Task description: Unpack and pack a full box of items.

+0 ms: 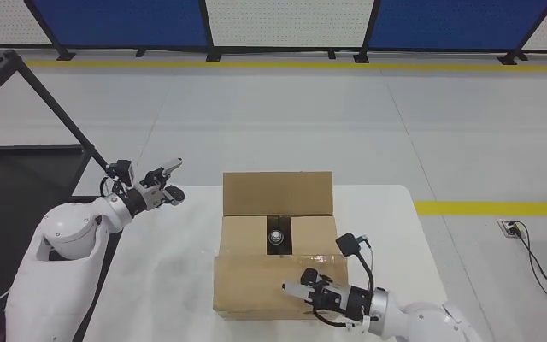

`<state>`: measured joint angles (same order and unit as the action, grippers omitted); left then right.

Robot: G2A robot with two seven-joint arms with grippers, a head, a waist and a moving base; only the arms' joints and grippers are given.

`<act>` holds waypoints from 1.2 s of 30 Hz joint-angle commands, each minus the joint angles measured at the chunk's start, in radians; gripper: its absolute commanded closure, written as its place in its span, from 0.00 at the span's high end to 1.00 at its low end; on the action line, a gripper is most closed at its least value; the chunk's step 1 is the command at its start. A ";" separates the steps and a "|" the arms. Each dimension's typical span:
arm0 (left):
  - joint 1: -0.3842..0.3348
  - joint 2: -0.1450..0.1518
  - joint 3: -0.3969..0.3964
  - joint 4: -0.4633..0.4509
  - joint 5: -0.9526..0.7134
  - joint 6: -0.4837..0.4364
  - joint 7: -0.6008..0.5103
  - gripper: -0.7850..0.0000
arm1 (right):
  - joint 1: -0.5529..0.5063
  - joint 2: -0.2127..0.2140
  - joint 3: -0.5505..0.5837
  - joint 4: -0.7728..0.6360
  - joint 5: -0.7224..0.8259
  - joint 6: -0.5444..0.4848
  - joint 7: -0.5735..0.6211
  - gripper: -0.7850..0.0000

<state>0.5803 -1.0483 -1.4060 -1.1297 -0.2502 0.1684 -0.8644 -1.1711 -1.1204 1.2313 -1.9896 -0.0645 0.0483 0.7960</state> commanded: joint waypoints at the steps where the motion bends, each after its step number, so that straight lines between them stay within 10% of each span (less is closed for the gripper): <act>1: -0.073 -0.010 0.060 0.096 0.037 -0.070 -0.013 1.00 | -0.010 0.001 0.005 -0.004 0.009 0.000 -0.011 1.00; 18: -0.373 -0.160 0.390 0.548 0.066 -0.349 0.061 1.00 | -0.051 0.005 -0.008 -0.029 -0.008 0.015 -0.021 1.00; 36: -0.466 -0.224 0.394 0.749 -0.124 -0.513 -0.192 1.00 | 0.049 -0.008 -0.073 0.022 0.019 0.098 -0.022 1.00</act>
<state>0.1165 -1.2745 -1.0042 -0.3878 -0.3609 -0.3346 -1.0283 -1.1302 -1.1274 1.1625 -1.9706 -0.0471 0.1408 0.7721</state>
